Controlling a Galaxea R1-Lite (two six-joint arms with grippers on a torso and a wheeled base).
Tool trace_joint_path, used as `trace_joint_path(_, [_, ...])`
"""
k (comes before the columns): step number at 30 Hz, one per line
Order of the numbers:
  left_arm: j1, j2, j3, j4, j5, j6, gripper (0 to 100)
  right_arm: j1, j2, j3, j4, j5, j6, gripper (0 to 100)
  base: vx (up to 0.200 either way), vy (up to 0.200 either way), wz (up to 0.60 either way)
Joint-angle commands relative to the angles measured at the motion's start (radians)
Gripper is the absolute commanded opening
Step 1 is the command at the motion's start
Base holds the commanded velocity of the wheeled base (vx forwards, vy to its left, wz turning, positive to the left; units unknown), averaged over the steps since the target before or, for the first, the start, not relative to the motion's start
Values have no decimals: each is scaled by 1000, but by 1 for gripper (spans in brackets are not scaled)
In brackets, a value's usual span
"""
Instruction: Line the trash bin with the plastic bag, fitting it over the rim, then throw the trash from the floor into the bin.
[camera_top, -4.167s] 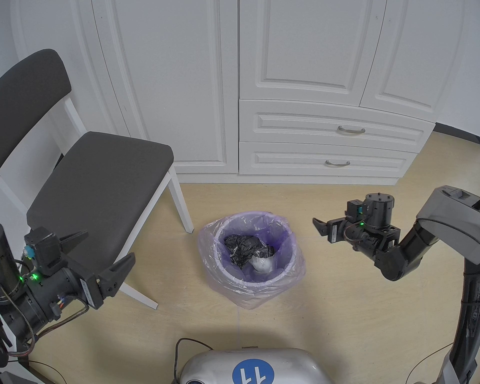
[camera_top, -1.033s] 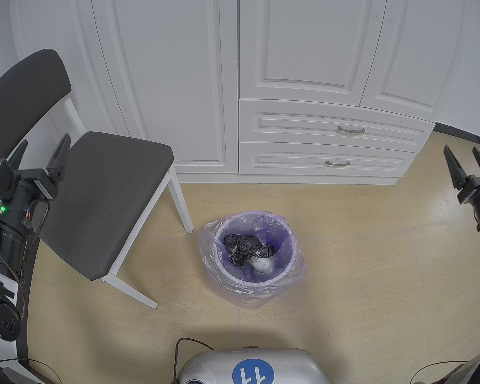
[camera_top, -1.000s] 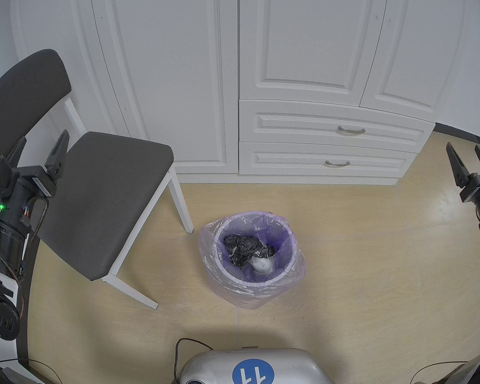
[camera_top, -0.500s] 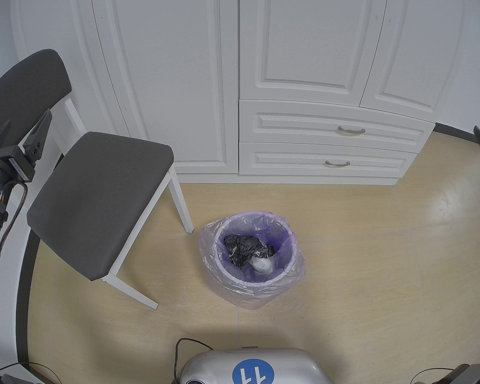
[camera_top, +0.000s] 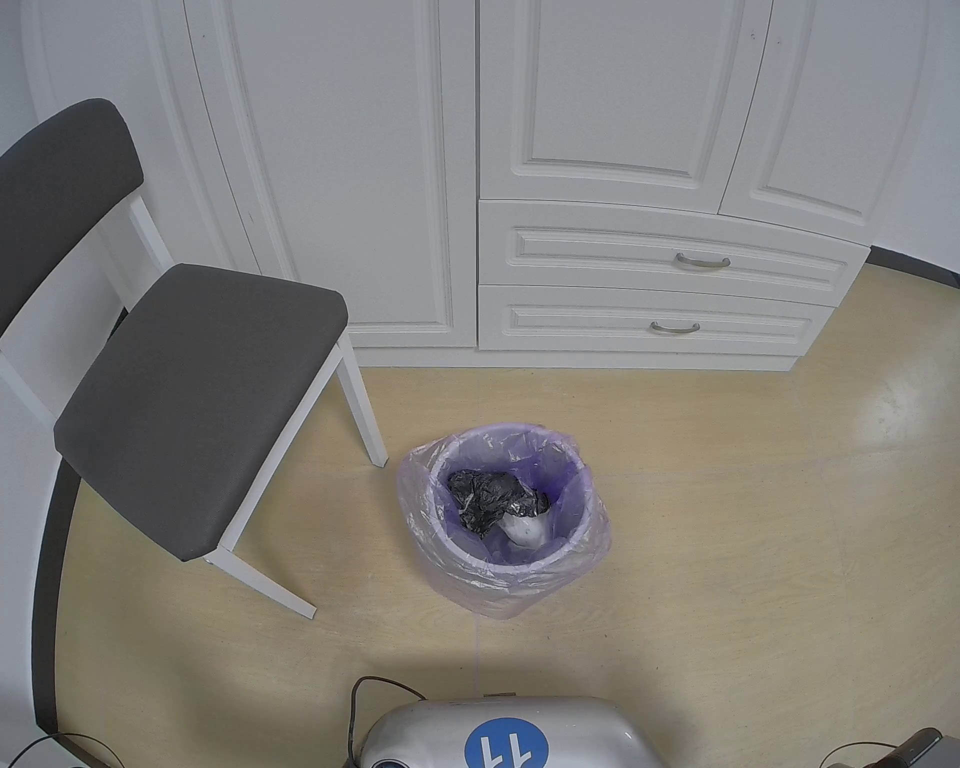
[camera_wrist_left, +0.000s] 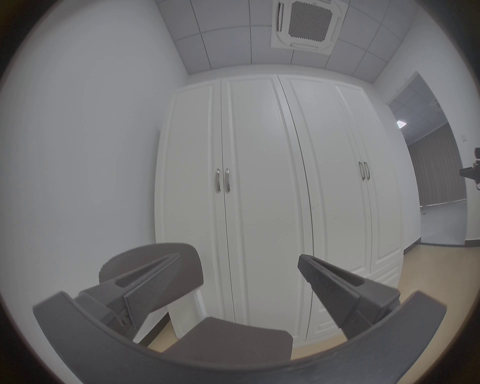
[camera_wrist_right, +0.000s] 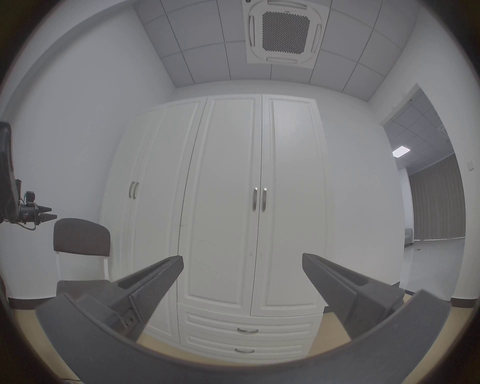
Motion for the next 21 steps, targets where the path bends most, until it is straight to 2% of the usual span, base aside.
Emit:
trace_joint_path(1, [0,-127,-64,88,-2,0,100,-1,-102,-120,88,0,-2,100,0,0,0])
trace_joint_path(9, [3,-246,-156,252,-56,0,100,-10,-206,-315,283,28,-2,100,0,0,0])
trace_joint_path(11, [3,-253,-160,262,-58,0,100,-12,-212,-324,292,33,-2,100,0,0,0])
trace_joint_path(12, [5,-292,-182,309,-65,0,100,-15,-246,-360,344,56,-2,100,0,0,0])
trace_joint_path(21, [10,-412,-205,449,-93,0,100,-16,-360,-393,412,89,-2,100,0,0,0])
